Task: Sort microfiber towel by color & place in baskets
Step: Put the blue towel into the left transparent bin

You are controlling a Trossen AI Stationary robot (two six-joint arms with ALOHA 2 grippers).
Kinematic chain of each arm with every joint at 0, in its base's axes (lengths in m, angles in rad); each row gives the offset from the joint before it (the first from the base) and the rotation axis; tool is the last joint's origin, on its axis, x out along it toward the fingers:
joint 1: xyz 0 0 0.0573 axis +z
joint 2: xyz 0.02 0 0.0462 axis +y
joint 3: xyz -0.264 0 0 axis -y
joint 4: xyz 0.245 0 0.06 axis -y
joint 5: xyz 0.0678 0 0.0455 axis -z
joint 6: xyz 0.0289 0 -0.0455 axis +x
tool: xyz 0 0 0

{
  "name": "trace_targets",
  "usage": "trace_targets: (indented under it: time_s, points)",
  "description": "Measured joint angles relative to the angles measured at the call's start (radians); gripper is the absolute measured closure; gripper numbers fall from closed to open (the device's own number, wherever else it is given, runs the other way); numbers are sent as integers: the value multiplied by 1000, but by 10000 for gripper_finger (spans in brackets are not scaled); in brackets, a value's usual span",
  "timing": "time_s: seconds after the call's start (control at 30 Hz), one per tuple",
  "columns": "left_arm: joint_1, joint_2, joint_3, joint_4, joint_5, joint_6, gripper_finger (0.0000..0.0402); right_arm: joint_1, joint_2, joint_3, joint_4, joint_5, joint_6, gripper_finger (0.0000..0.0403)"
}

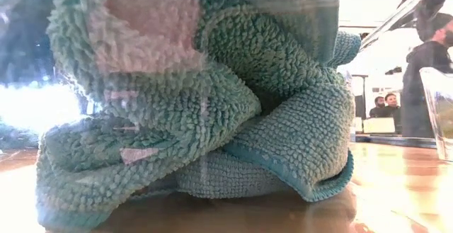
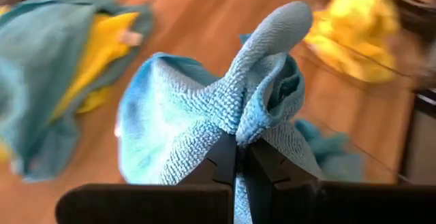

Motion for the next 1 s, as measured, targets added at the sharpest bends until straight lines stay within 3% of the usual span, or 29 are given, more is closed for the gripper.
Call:
trace_targets:
  time_s: [0.17, 0.6, 0.8, 1.0]
  points:
    - [-100, 2, 0, 102, 14, 23, 401, 0, 0, 0, 8, 0, 121, 391]
    - [-333, 6, 0, 492, 196, 63, 401, 0, 69, 0, 25, 0, 292, 391]
    - [-415, 10, 0, 501, 167, 73, 401, 0, 110, 0, 89, -1, 337, 391]
    - [-373, 66, 0, 411, 104, 136, 401, 0, 139, 0, 163, -1, 332, 391]
